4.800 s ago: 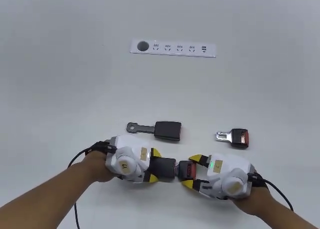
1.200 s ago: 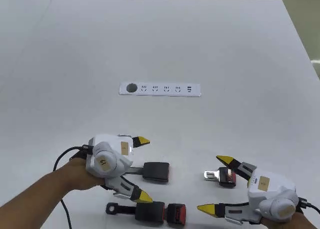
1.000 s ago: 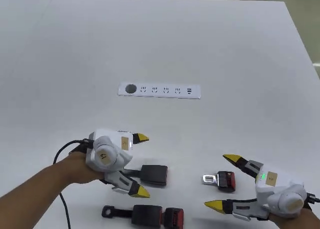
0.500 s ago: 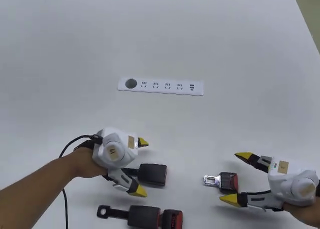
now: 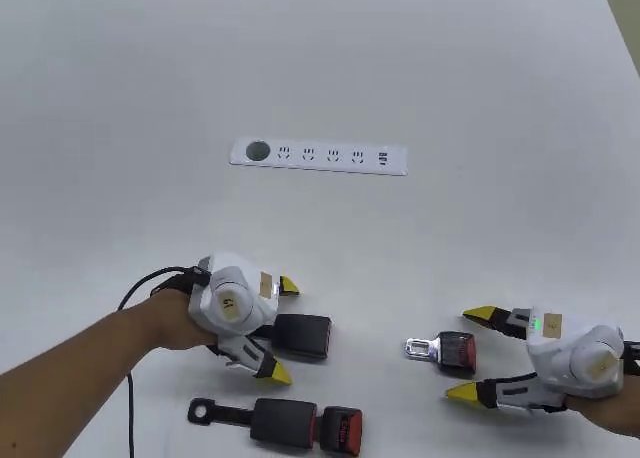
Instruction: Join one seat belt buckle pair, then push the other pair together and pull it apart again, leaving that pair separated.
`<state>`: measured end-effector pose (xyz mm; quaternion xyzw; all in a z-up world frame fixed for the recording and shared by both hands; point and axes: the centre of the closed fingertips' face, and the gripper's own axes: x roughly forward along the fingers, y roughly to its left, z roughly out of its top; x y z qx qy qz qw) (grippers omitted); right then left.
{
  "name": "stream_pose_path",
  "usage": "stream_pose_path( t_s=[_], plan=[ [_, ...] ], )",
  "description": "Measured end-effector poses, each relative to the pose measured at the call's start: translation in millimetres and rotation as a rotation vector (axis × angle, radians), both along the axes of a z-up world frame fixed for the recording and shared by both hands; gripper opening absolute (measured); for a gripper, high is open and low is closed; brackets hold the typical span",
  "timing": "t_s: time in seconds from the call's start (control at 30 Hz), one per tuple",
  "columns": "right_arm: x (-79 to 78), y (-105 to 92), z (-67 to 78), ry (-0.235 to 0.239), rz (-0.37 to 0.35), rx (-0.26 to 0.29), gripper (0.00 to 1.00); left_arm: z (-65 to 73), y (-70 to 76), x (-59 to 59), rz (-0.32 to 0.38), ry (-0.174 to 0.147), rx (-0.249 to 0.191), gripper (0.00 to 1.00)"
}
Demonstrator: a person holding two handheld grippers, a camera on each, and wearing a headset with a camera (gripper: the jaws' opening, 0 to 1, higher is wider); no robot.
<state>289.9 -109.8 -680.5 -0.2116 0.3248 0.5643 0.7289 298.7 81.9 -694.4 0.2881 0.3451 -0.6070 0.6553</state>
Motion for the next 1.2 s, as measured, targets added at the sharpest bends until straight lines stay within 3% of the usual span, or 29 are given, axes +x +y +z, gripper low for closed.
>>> stream_pose_path(
  t_s=[0.03,0.23,0.27,0.33,0.6,0.73,0.77,1.2],
  plan=[
    [-0.7,-1.9,-2.5,-0.013,0.024,-0.024,0.59,-0.6,0.1,-0.9,-0.008,-0.006,0.002,0.72],
    [0.6,-3.7,-8.6,-0.016,0.042,-0.047,0.56,1.2,-3.2,-4.6,-0.05,-0.022,-0.012,0.66],
    [2.6,-2.2,-7.8,-0.043,0.073,-0.041,0.55,1.3,-3.5,-5.0,-0.054,-0.022,-0.014,0.65],
    [3.2,-5.0,-8.6,-0.028,0.051,-0.052,0.53,2.4,-5.2,-4.8,-0.056,-0.023,-0.015,0.63],
    [1.5,-3.5,-8.9,-0.04,0.083,-0.069,0.46,3.0,-5.9,-5.6,-0.071,-0.027,-0.022,0.46],
    [1.5,-2.3,-8.8,-0.049,0.089,-0.076,0.36,3.1,-6.9,-1.9,-0.07,-0.038,-0.023,0.35],
    [1.0,-1.6,-8.9,-0.054,0.096,-0.079,0.35,2.5,-7.4,-2.6,-0.063,-0.023,-0.013,0.35],
    [-0.4,-0.2,-9.6,-0.041,0.108,-0.105,0.33,2.1,-7.2,-0.2,-0.071,-0.023,0.017,0.34]
  ],
)
